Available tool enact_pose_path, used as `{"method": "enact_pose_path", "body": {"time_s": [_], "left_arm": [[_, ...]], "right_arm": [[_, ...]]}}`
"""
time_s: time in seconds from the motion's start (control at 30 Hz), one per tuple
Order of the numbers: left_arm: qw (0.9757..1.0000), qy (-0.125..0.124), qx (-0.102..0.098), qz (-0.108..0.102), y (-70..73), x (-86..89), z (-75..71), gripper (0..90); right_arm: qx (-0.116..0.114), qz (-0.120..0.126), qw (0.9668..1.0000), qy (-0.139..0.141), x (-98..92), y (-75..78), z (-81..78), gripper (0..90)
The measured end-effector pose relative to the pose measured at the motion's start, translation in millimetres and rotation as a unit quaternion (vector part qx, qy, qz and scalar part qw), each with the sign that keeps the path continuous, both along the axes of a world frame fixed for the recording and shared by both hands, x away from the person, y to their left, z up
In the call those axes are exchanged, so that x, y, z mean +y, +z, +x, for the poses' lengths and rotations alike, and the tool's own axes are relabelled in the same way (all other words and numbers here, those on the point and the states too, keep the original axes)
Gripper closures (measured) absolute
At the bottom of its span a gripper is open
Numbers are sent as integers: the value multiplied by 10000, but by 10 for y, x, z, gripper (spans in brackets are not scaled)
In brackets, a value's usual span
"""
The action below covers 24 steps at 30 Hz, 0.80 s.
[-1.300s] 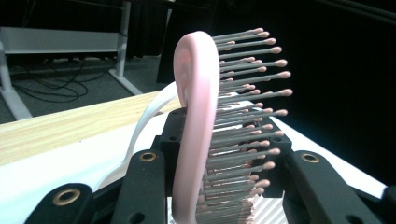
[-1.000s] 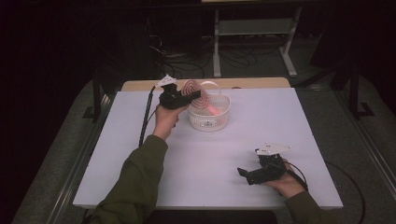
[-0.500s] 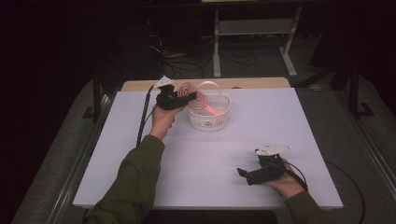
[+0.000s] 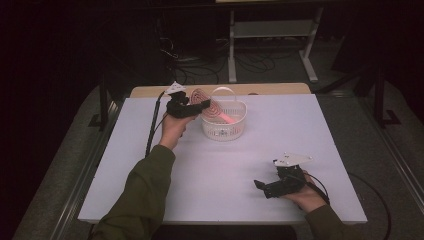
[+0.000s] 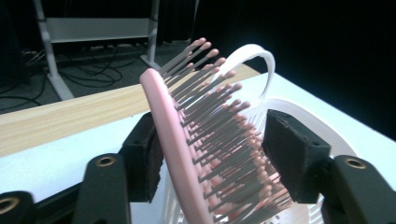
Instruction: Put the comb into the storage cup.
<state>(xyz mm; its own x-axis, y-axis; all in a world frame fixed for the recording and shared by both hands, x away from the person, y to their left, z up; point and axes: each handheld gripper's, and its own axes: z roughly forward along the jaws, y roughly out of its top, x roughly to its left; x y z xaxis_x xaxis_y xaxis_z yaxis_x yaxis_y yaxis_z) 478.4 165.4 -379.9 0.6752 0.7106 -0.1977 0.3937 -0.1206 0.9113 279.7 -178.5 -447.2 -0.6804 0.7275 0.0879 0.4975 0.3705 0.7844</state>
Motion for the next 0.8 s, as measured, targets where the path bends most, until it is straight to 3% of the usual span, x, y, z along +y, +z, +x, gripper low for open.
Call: {"method": "enact_pose_path", "body": {"time_s": [0.2, 0.37, 0.57, 0.8], "left_arm": [[9999, -59, -26, 95, -21, 10, -20, 268], [9994, -117, -69, 309, -35, 22, -37, 137], [9980, -215, -181, 565, -41, 35, -76, 59], [9968, -292, -271, 694, -31, 105, -145, 0]], "right_arm": [[-7, 26, 10000, 2, 2, -2, 12, 0], [-5, -1, 10000, 39, -6, -17, 22, 0], [-7, 5, 10000, 49, -4, -19, 33, 0], [-36, -17, 10000, 28, 8, -2, 27, 0]]}}
